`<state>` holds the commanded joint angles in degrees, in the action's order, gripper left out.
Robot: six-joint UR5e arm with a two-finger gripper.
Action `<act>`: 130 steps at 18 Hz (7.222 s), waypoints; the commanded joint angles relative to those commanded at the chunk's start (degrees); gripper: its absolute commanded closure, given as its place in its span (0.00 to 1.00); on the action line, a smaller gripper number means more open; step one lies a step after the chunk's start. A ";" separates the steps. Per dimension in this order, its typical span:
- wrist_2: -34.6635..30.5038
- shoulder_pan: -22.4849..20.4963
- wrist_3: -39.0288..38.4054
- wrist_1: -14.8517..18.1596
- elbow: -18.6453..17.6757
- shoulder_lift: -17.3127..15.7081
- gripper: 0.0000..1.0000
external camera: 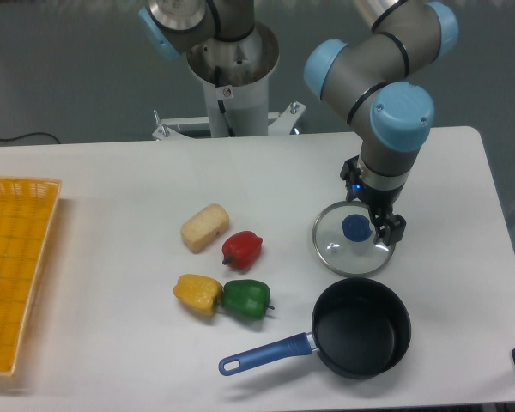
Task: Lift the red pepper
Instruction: 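Lift the gripper up from above the glass pot lid, then move the open gripper toward the red bell pepper, then lower the open gripper around the red bell pepper, then close the gripper on the red bell pepper, then lift the gripped red pepper up off the table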
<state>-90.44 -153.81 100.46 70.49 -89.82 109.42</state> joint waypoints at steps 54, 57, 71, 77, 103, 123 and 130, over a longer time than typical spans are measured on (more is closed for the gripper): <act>14.59 8.43 -26.54 -20.74 -23.91 -1.14 0.00; 14.50 8.96 -27.77 -21.01 -23.82 -1.05 0.00; 14.06 11.51 -30.59 -22.59 -23.03 0.44 0.00; 13.01 11.87 -31.38 -23.20 -22.85 0.79 0.15; 11.52 11.43 -31.99 -22.24 -20.93 -1.14 0.64; 2.99 10.29 -25.67 -2.99 -7.38 -3.25 0.64; 0.97 8.27 -23.20 -2.37 -6.86 -3.25 0.64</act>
<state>-89.47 -145.54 77.26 68.11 -96.68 106.17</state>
